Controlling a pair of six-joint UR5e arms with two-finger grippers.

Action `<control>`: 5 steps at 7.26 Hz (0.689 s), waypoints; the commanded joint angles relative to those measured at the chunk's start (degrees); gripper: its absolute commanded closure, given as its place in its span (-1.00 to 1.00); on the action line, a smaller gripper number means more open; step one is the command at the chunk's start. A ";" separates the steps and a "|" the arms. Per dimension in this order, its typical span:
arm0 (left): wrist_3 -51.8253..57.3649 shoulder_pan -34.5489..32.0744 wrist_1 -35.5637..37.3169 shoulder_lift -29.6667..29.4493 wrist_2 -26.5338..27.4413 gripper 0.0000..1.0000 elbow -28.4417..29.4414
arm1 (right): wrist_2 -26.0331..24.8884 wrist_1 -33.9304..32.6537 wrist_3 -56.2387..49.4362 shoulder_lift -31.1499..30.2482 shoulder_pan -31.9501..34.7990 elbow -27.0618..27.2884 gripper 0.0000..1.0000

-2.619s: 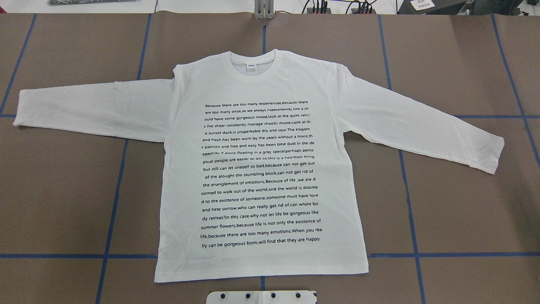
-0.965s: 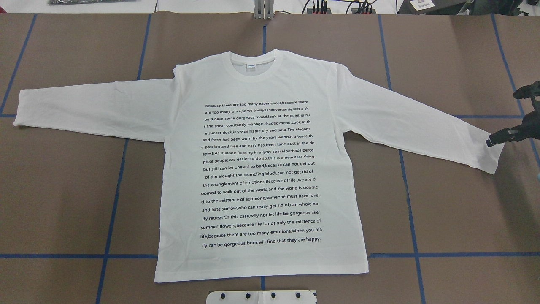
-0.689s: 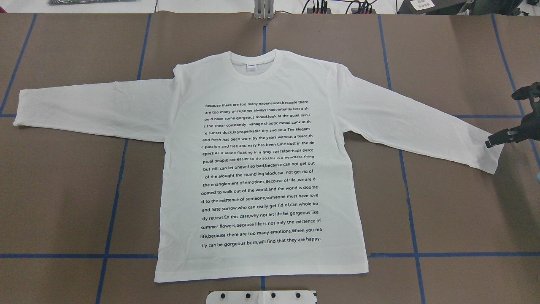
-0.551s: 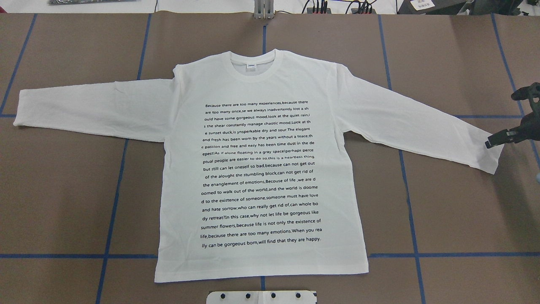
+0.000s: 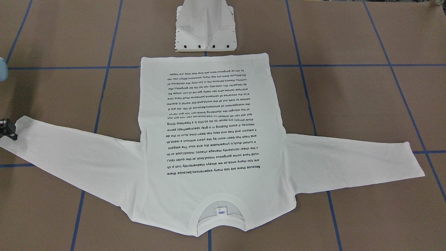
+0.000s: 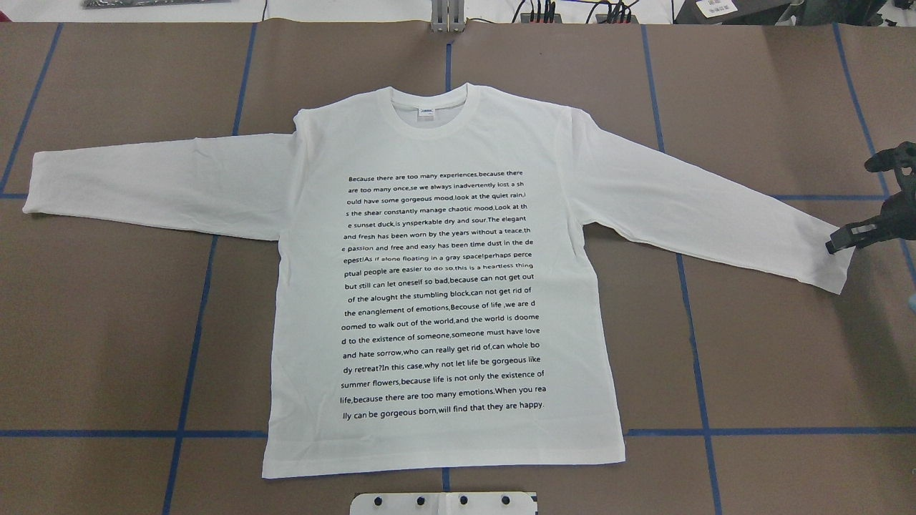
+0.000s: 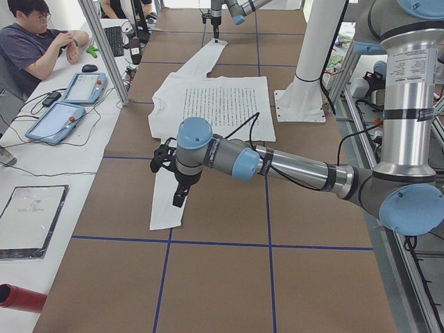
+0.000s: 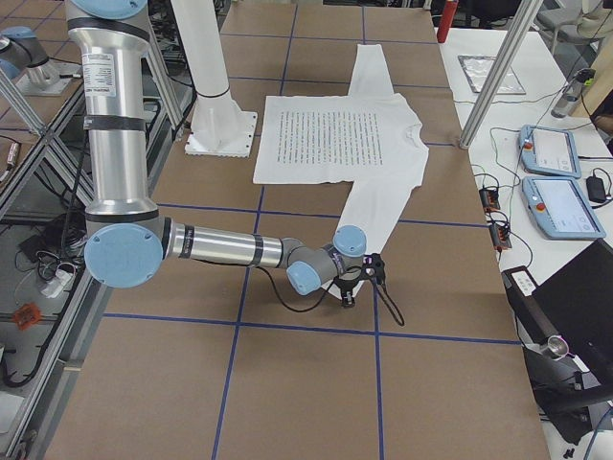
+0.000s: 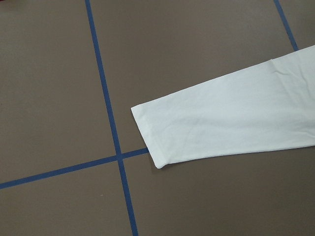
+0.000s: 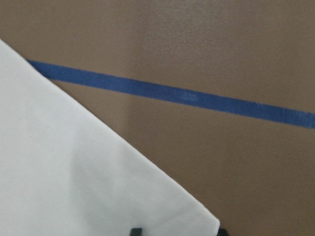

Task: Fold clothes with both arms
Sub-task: 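Move the right gripper toward the sleeve cuff nearest it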

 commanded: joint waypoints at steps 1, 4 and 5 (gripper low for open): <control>0.00 0.00 0.00 0.00 0.01 -1.00 0.13 | 3.10 -3.43 0.00 0.85 0.01 3.87 1.00; 0.00 0.00 0.00 -0.09 -0.08 -1.00 0.74 | 3.03 -18.01 0.09 0.76 0.10 15.99 1.00; -0.70 0.00 0.00 -0.09 -0.08 -1.00 0.66 | 3.11 -19.01 2.27 -0.02 0.19 19.33 1.00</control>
